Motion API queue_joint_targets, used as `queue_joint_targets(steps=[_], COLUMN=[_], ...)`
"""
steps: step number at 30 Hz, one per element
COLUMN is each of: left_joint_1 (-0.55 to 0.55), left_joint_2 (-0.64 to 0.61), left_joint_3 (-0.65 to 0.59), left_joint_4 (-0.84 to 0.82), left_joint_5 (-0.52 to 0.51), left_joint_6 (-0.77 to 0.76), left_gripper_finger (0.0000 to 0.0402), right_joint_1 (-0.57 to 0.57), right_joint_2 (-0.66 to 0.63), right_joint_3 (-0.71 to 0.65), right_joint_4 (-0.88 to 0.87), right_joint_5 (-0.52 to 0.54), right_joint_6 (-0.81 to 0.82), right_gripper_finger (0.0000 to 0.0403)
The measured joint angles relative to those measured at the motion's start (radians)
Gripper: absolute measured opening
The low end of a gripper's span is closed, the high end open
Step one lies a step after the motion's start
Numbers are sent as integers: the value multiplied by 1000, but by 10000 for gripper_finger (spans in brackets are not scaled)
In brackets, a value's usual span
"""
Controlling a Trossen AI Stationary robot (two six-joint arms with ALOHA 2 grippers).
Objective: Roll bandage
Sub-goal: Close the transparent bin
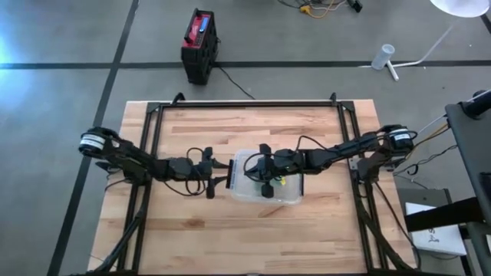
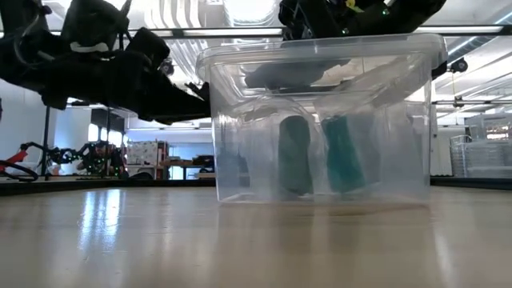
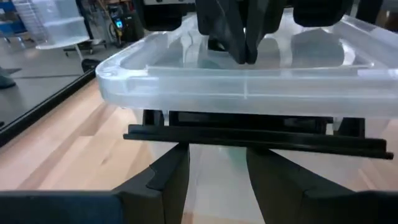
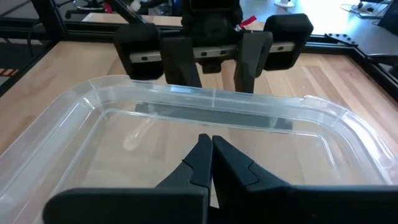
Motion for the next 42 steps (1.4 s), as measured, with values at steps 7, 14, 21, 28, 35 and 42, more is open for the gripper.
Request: queue_joint_targets(steps=[7, 14, 21, 28, 35, 42], left_joint_1=[-2, -2, -5, -4, 2, 30], left_joint_2=[-129, -94, -179, -453, -512, -336], left_joint_3=[2, 49, 92, 58, -91, -108], left_joint_4=[-66, -42, -178, -443, -418, -129], left_joint_5=[24, 35, 54, 69, 62, 25], left_joint_6=[-22, 20, 72, 91, 25, 69], left_gripper_finger=[153, 153, 153, 153, 153, 153], right_joint_1=[-1, -8, -9, -11, -13, -26], right_joint_2=[0, 1, 2, 2, 2, 2], right_joint_3=[1, 2, 2, 2, 2, 2], right_joint_4=[-6, 5, 0, 0, 3, 4], right_joint_5=[-6, 1, 5, 2, 5, -2], right_joint_6=[-11, -2, 18, 13, 12, 2], right_gripper_finger=[7, 7, 7, 7, 7, 7])
